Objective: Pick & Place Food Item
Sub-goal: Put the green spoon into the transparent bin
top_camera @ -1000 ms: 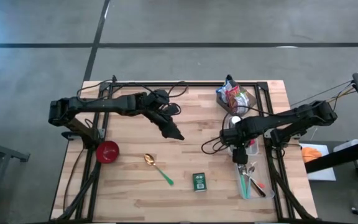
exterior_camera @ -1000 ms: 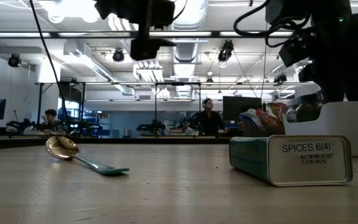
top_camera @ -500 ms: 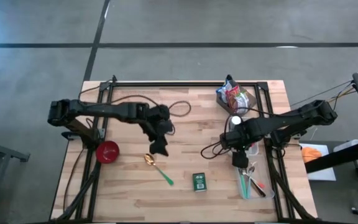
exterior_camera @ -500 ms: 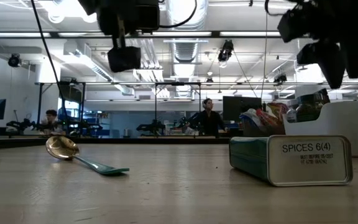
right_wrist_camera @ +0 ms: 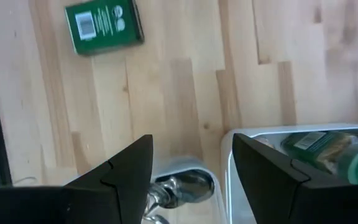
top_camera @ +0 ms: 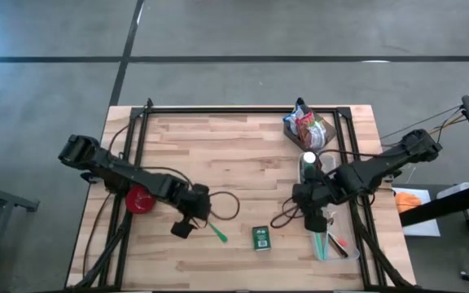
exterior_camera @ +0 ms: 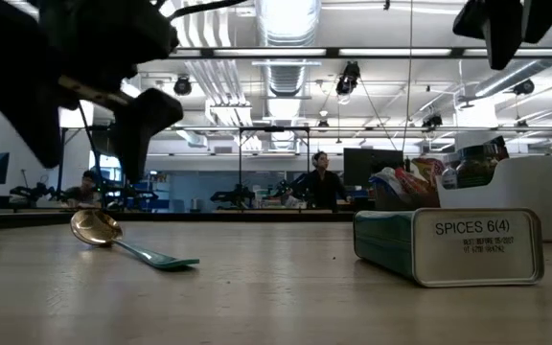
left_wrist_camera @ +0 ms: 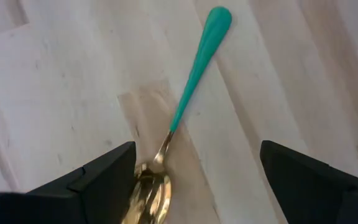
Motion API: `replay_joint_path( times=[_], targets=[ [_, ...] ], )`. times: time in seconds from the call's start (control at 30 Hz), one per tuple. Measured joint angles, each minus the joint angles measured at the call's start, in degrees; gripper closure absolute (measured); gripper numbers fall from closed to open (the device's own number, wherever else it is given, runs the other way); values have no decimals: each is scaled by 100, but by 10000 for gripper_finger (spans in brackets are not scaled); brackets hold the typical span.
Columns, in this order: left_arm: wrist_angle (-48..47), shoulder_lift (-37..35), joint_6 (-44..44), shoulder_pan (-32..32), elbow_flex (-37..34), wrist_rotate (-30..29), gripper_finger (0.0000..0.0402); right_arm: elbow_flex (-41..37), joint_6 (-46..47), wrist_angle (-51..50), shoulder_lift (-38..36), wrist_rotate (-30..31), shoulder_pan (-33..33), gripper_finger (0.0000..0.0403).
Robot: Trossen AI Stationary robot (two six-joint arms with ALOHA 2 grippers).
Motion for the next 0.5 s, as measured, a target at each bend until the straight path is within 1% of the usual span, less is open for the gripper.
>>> replay_joint_path(
  times=[0.13,0.37,0.5],
  targets=[
    [633,20,36,-191,-368,-164,79,116,316,-5,0,161,166,185],
    [1594,56,-2,-194,-973,-290,122,306,908,-10,0,218,308,185],
    [1738,188,-21,-194,-1043,-413,139,455,1059,6,0,447,486,185]
  ],
)
